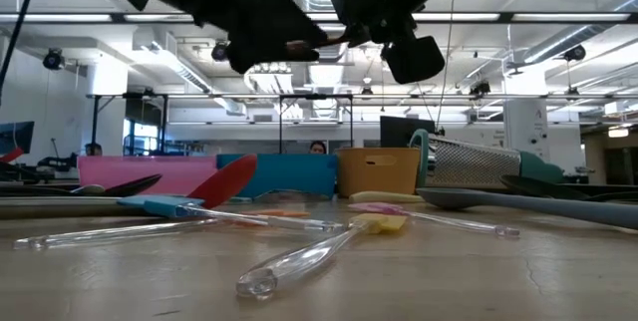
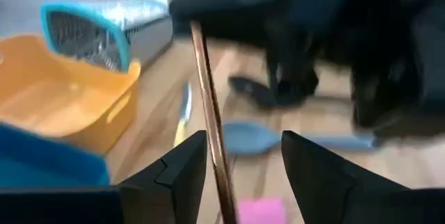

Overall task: Pick & Place Kitchen Items
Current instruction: Put the gold knife into the blue bin

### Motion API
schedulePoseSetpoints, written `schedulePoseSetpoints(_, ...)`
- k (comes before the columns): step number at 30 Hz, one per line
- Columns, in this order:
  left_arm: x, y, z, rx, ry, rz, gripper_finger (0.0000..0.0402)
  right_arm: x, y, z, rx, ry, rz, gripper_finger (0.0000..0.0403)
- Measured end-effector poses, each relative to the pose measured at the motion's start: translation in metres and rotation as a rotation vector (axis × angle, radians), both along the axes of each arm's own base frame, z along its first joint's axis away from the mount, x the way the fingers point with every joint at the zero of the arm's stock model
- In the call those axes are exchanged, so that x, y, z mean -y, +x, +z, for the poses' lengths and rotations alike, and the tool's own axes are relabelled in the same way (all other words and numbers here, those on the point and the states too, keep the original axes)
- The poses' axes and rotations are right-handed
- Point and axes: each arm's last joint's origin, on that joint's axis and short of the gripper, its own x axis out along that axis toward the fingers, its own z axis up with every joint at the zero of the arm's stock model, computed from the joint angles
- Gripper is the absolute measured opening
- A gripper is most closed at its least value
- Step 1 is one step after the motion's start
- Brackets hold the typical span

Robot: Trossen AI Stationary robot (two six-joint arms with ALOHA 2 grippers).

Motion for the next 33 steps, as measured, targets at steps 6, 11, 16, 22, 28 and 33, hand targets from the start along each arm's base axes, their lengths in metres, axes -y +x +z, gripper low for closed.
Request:
schedulePoseSetpoints(6, -0.002, -0.003, 0.021, -0.126, 0.072, 0.036, 0.0190, 0.006, -0.017, 0.000, -0.016, -0.039, -0.077, 0.0028)
schedulePoseSetpoints(11, -0.006, -0.029, 0.029, -0.168, 0.103, 0.095, 0.0190, 0.011, -0.037, -0.002, -0.004, 0.029, -0.103, 0.0028)
schedulePoseSetpoints(16, -0.014, -0.073, 0.038, -0.164, 0.124, 0.265, 0.0190, 0.017, -0.054, -0.003, 0.009, 0.055, -0.152, 0.0028)
schedulePoseSetpoints(22, -0.015, -0.097, 0.038, 0.037, 0.084, 0.244, 0.0190, 0.017, -0.056, -0.005, 0.021, 0.081, -0.159, 0.0028)
schedulePoseSetpoints(28, -0.011, -0.096, 0.032, 0.119, 0.056, 0.072, 0.0190, 0.017, -0.056, -0.005, 0.016, 0.081, -0.157, 0.0028)
schedulePoseSetpoints(33, -0.011, -0.095, 0.026, 0.091, 0.068, 0.066, 0.0190, 0.017, -0.056, -0.005, 0.012, 0.084, -0.157, 0.0028)
